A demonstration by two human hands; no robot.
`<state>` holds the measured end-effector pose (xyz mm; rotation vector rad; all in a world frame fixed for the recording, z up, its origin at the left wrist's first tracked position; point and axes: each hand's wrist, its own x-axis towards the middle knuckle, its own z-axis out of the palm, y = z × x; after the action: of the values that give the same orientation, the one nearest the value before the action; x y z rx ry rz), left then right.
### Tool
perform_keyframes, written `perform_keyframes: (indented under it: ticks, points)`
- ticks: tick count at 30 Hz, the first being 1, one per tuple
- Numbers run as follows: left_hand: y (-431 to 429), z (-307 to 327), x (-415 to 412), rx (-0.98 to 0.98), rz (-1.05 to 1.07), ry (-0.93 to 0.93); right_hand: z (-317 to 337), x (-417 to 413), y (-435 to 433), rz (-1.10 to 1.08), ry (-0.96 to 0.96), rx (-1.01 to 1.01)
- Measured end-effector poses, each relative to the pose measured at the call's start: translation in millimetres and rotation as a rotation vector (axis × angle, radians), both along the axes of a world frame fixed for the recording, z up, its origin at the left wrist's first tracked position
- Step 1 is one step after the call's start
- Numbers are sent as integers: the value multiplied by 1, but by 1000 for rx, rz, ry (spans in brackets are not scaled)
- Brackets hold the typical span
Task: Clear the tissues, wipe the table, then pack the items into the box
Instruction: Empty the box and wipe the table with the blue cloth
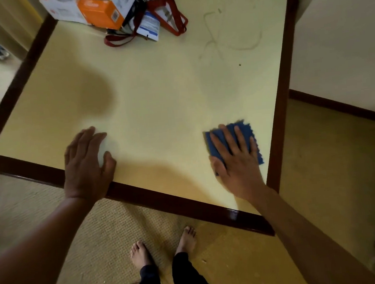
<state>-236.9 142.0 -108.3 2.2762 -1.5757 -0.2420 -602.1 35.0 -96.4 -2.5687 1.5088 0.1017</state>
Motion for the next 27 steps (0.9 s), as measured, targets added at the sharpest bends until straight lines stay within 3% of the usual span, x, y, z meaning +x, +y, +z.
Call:
perform_keyframes:
  ticks: [4, 8, 12, 15, 17, 20, 24, 27]
  points:
    - [1, 0, -2, 7, 6, -2, -8, -62, -96, -327, 57, 46]
    - [2, -1, -1, 0, 8, -4, -3, -26, -151, -431, -6, 60]
    - [2, -1, 0, -1, 11, -1, 0, 7, -51, -111, 3, 4]
    - [1, -2, 0, -12, 1, 2, 7, -31, 55, 45, 8, 83]
    - [0, -3, 1, -9, -3, 7, 9, -75, 73, 16, -8, 122]
    - [0, -2, 0, -7, -1, 10, -1, -108, 9, -185, 24, 139]
    - [0, 0, -1, -9, 0, 8, -8, -65, -106, -406, 31, 68]
    - [0, -1, -1, 1, -6, 7, -4, -3, -134, -325, 3, -11]
